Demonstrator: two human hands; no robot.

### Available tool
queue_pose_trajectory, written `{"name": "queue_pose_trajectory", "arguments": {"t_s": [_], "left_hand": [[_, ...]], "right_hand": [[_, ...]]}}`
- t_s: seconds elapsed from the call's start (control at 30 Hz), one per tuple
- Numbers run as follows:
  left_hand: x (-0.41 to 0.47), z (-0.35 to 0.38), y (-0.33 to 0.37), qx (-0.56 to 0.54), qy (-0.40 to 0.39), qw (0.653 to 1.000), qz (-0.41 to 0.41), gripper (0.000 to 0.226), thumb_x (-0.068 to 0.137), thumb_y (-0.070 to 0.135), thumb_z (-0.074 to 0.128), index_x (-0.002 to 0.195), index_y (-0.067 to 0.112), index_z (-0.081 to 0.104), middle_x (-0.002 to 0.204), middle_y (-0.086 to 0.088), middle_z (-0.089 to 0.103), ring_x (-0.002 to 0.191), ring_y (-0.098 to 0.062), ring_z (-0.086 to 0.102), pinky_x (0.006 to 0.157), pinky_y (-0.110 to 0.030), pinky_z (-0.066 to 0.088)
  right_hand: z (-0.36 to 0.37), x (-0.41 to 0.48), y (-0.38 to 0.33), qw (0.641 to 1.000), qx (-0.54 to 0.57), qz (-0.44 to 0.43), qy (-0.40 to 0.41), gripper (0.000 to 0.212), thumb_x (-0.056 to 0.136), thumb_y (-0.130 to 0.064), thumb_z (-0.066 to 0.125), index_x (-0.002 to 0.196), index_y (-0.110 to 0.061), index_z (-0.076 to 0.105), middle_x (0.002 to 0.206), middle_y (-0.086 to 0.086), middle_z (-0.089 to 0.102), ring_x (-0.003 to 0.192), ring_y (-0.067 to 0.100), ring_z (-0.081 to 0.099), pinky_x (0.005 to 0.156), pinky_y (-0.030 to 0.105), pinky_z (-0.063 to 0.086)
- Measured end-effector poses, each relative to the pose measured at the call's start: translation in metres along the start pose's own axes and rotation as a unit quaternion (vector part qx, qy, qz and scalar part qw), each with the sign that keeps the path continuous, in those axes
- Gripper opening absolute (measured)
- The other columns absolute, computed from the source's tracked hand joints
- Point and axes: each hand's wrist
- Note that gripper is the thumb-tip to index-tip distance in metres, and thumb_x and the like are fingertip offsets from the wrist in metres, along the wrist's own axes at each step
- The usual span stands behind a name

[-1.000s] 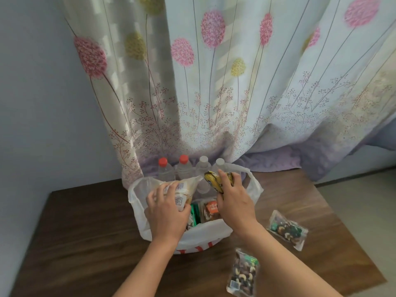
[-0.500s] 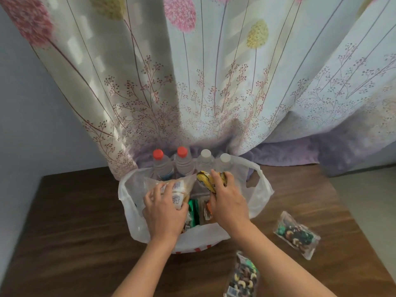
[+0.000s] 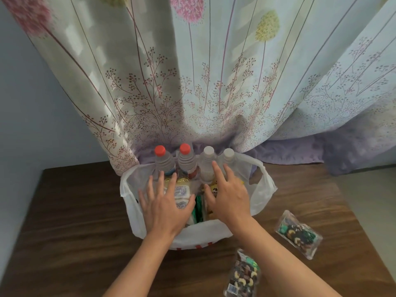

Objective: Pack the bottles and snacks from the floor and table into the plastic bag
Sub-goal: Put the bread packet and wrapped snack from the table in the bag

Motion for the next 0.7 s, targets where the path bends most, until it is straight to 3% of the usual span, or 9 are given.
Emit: {"name": "queue_pose_trajectory", "arguments": {"t_s": [0.13,0.3,0.7], "left_hand": [[-0.005,-0.004,-0.003,0.002,0.000,1.000,0.011,0.088,0.085,0.084,0.028,0.160,0.036,0.028,0.171,-0.001,0.014,0.157,-0.029,0.004,0.125,-0.059,0.006],[-0.014,-0.011,-0.002,0.008,0.008,1.000,0.024,0.088,0.086,0.083,0.030,0.160,0.035,0.028,0.170,-0.002,0.015,0.158,-0.029,0.003,0.125,-0.058,0.005],[-0.045,-0.047,-0.005,0.026,-0.010,0.998,0.063,0.090,0.087,0.087,0.021,0.162,0.038,0.013,0.171,0.002,-0.002,0.156,-0.023,-0.016,0.125,-0.057,-0.006]], "right_hand": [[-0.006,-0.006,0.001,1.000,0.001,-0.004,0.010,0.074,0.094,-0.063,0.035,0.160,-0.030,0.024,0.158,0.012,0.042,0.140,0.030,0.047,0.105,0.049,0.049],[-0.012,-0.018,0.003,1.000,-0.011,-0.016,0.017,0.075,0.094,-0.065,0.041,0.159,-0.030,0.029,0.159,0.012,0.042,0.144,0.031,0.042,0.111,0.048,0.041],[-0.053,-0.041,0.004,0.998,-0.060,-0.018,0.014,0.083,0.091,-0.077,0.033,0.162,-0.037,0.017,0.168,0.011,0.024,0.155,0.033,0.021,0.121,0.057,0.024]]}}
Point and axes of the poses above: each hand's wrist, its own x-axis towards the middle knuckle, its own z-axis out of the palm, y = z × x
